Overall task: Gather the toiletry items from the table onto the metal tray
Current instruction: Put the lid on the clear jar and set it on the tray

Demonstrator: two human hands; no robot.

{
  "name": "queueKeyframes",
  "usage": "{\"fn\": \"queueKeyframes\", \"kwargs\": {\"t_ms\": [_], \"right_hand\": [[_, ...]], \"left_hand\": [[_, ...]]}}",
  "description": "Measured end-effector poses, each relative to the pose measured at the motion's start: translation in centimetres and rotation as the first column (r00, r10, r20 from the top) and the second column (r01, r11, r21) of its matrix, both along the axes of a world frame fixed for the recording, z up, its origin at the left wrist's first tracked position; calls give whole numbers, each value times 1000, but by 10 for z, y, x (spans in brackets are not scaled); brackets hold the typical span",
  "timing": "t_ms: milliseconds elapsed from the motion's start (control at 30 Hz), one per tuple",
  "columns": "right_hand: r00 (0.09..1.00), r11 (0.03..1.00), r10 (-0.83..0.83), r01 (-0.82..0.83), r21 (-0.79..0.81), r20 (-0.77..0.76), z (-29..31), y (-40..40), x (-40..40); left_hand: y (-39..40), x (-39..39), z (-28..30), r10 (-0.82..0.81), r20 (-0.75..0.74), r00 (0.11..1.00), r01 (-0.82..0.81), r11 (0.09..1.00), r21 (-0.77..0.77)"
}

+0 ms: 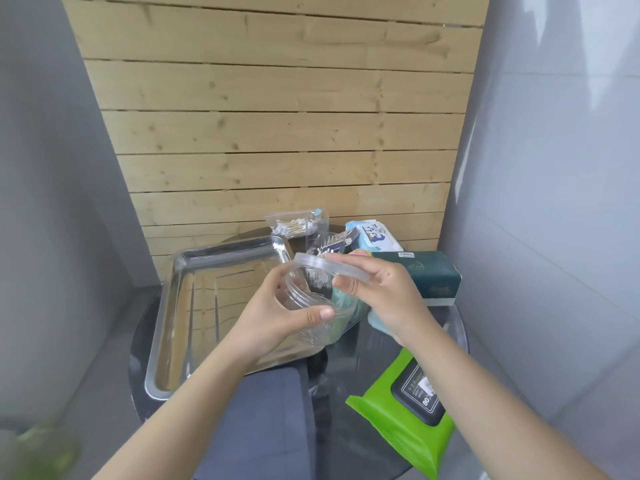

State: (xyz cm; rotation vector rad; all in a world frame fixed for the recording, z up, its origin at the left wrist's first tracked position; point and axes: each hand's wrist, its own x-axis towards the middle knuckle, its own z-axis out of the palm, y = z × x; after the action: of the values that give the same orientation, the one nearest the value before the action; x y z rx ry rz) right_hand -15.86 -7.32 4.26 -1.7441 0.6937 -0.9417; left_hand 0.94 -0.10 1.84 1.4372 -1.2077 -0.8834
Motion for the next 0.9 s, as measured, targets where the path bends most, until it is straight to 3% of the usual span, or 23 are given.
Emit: {"fn": "queueKeyframes", "kwargs": {"t_ms": [100, 233, 367, 500, 800, 900], "right_hand": [[987, 989, 149, -147, 25, -57, -5, -1, 10], [970, 986, 166, -160, 47, -176, -8, -7, 20], [898, 952, 305, -297, 74, -316, -7, -16, 33], [848, 949, 313, -293, 114, -428, -7, -23, 52], [740, 967, 227, -249, 56, -633, 6, -38, 86], [723, 962, 247, -262, 75, -645, 0, -42, 86]], "left_hand": [[1, 12, -1, 44, -18, 999, -44, 999, 7], [4, 21, 1, 12, 21, 1000, -12, 1000, -13], [1, 36, -4, -47, 38, 998, 46, 998, 34], [2, 54, -12, -198, 93, 976, 187, 975, 121], [-10, 75, -19, -32, 337, 941, 43, 999, -26], [-12, 79, -22, -66, 322, 944, 75, 997, -15]]}}
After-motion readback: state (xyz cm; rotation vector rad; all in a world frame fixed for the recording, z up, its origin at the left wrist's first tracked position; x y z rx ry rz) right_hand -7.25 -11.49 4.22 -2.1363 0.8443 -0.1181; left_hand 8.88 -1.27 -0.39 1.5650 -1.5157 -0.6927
